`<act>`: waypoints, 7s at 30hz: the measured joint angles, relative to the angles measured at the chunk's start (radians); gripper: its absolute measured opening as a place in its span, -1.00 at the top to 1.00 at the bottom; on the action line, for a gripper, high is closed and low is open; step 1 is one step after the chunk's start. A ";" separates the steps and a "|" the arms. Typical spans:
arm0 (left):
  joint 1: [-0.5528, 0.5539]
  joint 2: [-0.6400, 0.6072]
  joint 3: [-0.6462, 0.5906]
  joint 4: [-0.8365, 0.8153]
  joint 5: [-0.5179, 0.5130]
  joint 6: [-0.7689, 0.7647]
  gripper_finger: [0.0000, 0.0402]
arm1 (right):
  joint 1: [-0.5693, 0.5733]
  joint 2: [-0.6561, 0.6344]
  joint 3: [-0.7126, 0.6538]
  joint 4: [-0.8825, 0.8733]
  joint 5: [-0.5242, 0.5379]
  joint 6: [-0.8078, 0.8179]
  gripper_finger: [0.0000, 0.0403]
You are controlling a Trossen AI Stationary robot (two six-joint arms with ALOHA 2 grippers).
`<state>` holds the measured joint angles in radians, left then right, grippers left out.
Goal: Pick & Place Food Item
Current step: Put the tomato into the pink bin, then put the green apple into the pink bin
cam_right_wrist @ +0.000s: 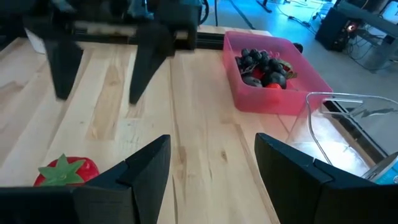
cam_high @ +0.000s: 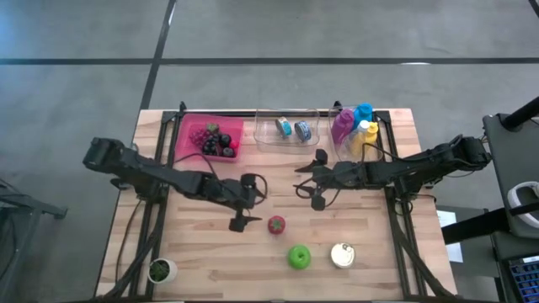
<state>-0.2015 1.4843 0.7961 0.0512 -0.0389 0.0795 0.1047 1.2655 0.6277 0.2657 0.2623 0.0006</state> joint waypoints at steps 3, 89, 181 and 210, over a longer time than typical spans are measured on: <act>-0.003 0.075 0.023 0.024 0.007 0.012 -0.75 | 0.000 0.000 0.000 0.000 0.000 0.000 -0.13; -0.032 0.437 0.215 0.050 -0.014 -0.131 -0.78 | 0.000 0.000 -0.001 0.001 0.000 -0.061 -0.13; 0.472 -0.434 -0.182 -0.951 -0.824 -1.390 -0.96 | 0.000 0.000 0.000 0.001 0.000 -0.061 -0.13; 0.182 -0.435 -0.028 -0.930 -0.825 -1.144 -0.85 | 0.000 0.000 0.000 0.001 0.000 -0.063 -0.13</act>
<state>-0.0198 1.0489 0.7680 -0.8791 -0.8642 -1.0644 0.1044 1.2655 0.6277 0.2668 0.2623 -0.0629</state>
